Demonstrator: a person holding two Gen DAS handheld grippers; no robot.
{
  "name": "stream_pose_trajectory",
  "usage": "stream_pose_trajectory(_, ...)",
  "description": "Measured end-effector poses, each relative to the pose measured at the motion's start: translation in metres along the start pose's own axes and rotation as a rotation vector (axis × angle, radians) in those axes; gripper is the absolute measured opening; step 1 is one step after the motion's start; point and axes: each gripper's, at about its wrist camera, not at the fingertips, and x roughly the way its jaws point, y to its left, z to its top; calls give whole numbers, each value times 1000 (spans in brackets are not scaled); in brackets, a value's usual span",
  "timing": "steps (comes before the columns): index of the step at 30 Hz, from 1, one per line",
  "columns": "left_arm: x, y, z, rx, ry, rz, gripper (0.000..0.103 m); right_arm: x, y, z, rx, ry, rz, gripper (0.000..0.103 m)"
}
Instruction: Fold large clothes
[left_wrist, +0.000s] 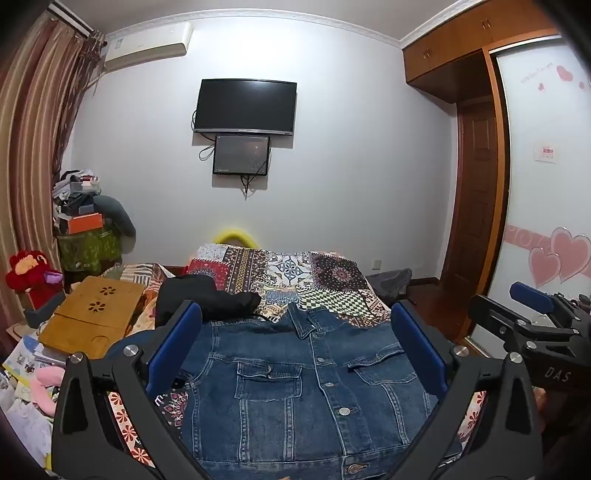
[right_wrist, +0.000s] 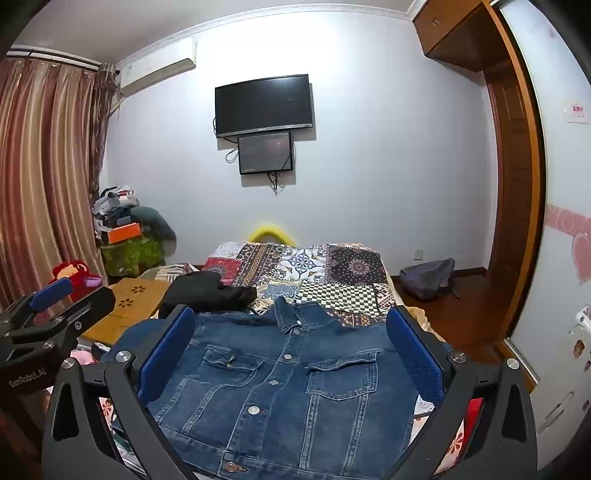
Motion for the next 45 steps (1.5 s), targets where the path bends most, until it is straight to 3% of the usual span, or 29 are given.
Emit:
stream_pose_trajectory(13,0,-9,5,-5,13,10,103,1,0,-1,3,8,1,103)
stream_pose_trajectory(45,12,10,-4,-39,29,0,103,10,1,-3,-15,30,-6,103)
